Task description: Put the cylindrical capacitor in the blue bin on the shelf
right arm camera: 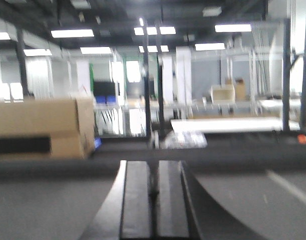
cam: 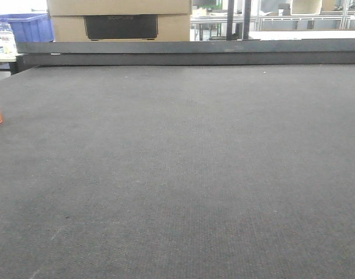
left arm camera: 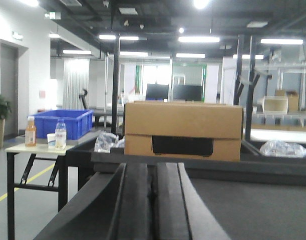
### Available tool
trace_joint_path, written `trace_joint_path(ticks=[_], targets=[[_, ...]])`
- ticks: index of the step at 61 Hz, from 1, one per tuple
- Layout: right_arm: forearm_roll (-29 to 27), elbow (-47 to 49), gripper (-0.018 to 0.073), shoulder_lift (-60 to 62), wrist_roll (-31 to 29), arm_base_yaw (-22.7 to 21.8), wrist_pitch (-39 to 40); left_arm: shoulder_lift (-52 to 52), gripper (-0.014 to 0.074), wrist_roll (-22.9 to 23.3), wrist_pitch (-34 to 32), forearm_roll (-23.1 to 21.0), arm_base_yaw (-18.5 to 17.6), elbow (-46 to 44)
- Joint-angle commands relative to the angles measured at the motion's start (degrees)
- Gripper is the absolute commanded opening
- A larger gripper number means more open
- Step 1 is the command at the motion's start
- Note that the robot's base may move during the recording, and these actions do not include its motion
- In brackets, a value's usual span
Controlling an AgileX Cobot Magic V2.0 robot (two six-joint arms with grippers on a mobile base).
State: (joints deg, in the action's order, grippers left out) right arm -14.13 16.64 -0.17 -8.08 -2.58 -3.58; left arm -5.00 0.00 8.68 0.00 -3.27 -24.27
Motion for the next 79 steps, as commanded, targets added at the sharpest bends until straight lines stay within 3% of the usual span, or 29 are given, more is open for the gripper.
trace_joint_path(ticks=[1,6,14,18,28,35,45,54,64,79], targets=[[-0.44,8.46,-0.0071,-2.78,-0.17,-0.07,-5.44,-4.67,-0.0024,0.0,7.39,0.66,0.26,-6.77],[-0.44,15.46,0.0125,-7.59,-0.17,-0.07,-9.16,-8.99,0.0086,0.0,9.93,0.66,0.26,-11.12],[-0.33,22.27,0.0489,-17.33,-0.17,-0.07,-9.57,-16.03,0.0344,0.0,10.06,0.66,0.26,-14.74],[-0.07,23.92,0.0578,-21.3,-0.17,-0.07,-9.57,-18.86,0.0444,0.0,9.95,0.66,0.26,-15.07],[0.67,24.24,0.0568,-32.47,-0.17,-0.07,-7.97,-21.77,0.0598,0.0,9.96,0.66,-2.63,-15.07],[3.64,24.24,0.0568,-40.56,-0.17,-0.62,-7.97,-21.93,0.0601,0.0,9.96,0.66,-4.0,-15.07],[3.91,23.54,0.0568,-52.06,-0.17,-5.18,-4.95,-21.93,0.0601,0.0,9.96,0.56,-5.36,-15.07],[3.91,20.13,0.0568,-60.62,-0.17,-8.28,5.88,-21.93,0.0601,0.0,10.06,0.56,-5.73,-15.07],[4.08,18.54,0.0568,-71.83,-0.17,-7.38,18.86,-21.93,0.0601,0.0,10.06,0.56,-5.73,-15.07],[10.7,18.66,0.0568,-88.38,-0.17,-6.98,43.06,-22.25,0.0601,0.0,10.06,0.8,-5.77,-15.07]])
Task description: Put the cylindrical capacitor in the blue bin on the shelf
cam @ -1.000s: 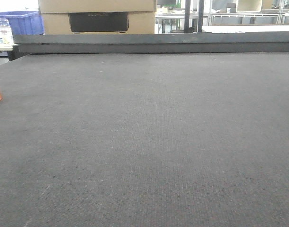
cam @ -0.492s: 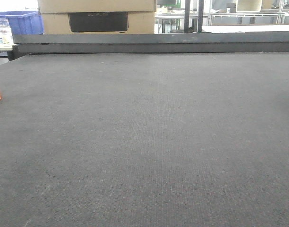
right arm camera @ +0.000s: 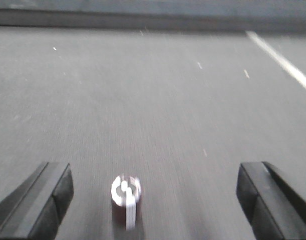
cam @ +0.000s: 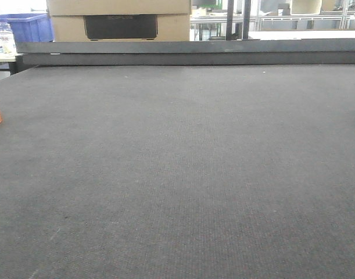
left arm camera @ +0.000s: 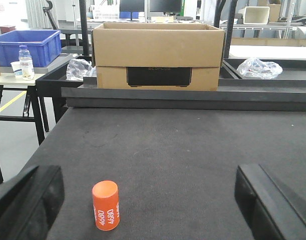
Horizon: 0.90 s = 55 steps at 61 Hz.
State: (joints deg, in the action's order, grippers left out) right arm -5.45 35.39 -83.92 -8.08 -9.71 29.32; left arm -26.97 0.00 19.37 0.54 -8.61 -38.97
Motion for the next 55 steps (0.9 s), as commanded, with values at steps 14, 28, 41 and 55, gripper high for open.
trace_joint_path(ticks=[14,28,41,55], targets=[[2.02,0.7,0.0568,-17.29,-0.17,0.15,23.42,-0.27,0.0601,0.0,-0.63,1.12,-0.43,-0.36],[1.92,3.95,0.0568,-26.07,0.07,0.15,27.08,-0.27,0.0601,0.0,-0.63,1.38,-0.43,-0.36],[1.92,7.87,0.0568,-30.58,0.74,0.15,27.21,-0.27,0.0601,0.0,-0.63,1.36,-0.43,0.63],[1.92,8.59,0.0564,-31.81,0.74,0.15,27.21,-0.27,0.0601,0.0,-1.14,1.36,-0.43,1.35]])
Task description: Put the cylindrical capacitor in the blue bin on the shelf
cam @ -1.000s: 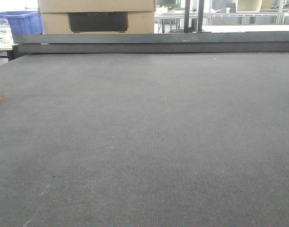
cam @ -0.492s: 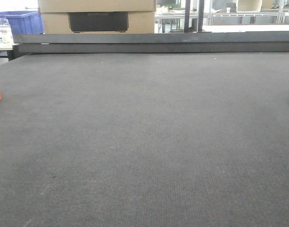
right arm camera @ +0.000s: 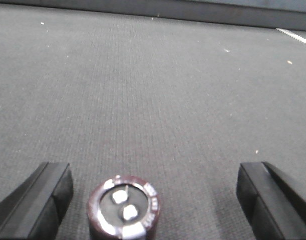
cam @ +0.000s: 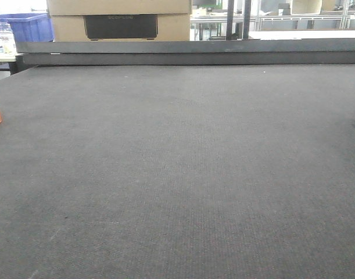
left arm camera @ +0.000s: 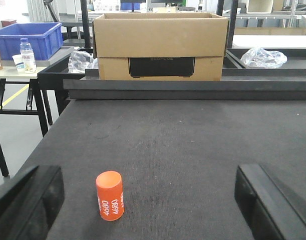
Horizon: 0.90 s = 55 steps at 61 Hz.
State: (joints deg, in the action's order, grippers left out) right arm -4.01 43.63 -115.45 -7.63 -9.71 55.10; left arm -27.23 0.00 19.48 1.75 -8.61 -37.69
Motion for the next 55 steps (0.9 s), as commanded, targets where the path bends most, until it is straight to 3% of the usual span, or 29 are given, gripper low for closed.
trace_joint_path(ticks=[1,9,20,30,38,55], targets=[[0.48,0.35,0.0558,-0.28,0.29,0.15,1.43,-0.02,0.0601,0.0,-1.25,0.15,-0.43,0.07],[0.48,0.35,0.0411,-0.28,0.29,0.15,0.21,-0.02,0.0601,0.0,-1.25,0.15,-0.43,0.07],[0.48,0.35,0.005,-0.28,0.29,0.15,-0.67,-0.02,0.0601,0.0,-1.39,0.15,-0.43,0.07],[0.48,0.25,-0.0164,2.67,0.29,0.15,-2.41,-0.02,0.0601,0.0,-2.66,0.03,-0.43,-0.16],[0.59,0.25,-0.0162,9.46,0.29,0.15,-8.03,-0.02,0.0601,0.0,-5.41,-0.06,-0.43,-0.16],[0.59,0.25,-0.0162,35.31,0.29,0.15,-34.91,-1.01,0.0599,0.0,-6.89,-0.06,-0.43,-0.16]])
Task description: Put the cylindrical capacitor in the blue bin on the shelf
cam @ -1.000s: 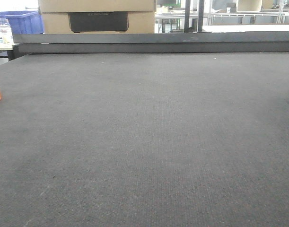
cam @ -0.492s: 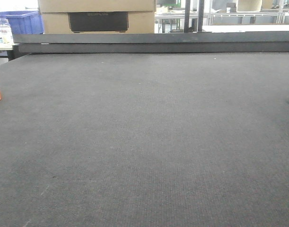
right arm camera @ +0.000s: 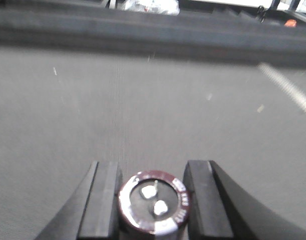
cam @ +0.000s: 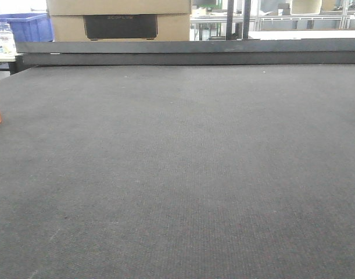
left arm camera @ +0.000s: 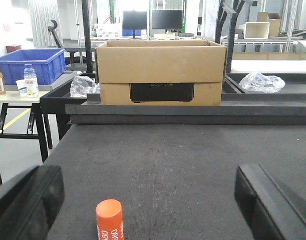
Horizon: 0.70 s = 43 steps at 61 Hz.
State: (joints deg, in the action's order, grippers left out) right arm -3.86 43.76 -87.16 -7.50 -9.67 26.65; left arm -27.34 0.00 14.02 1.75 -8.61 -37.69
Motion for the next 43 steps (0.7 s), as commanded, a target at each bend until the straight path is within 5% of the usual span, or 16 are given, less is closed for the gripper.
trace_joint_path(ticks=[1,15,25,43], targets=[[0.45,0.11,-0.0162,8.29,0.16,0.23,-7.91,-1.2,0.0599,0.0,-1.55,-0.06,-0.43,-0.16],[0.45,0.11,-0.0162,23.64,0.16,2.74,-24.09,-12.4,0.0599,0.0,-9.79,-0.64,1.49,0.22],[0.32,0.11,-0.0162,29.2,0.16,5.69,-26.2,-24.37,0.0599,0.0,-21.79,-11.87,3.53,0.31],[0.32,0.11,-0.0162,31.82,0.16,9.34,-26.65,-45.41,0.0599,0.0,-29.0,-11.61,3.53,0.31]])
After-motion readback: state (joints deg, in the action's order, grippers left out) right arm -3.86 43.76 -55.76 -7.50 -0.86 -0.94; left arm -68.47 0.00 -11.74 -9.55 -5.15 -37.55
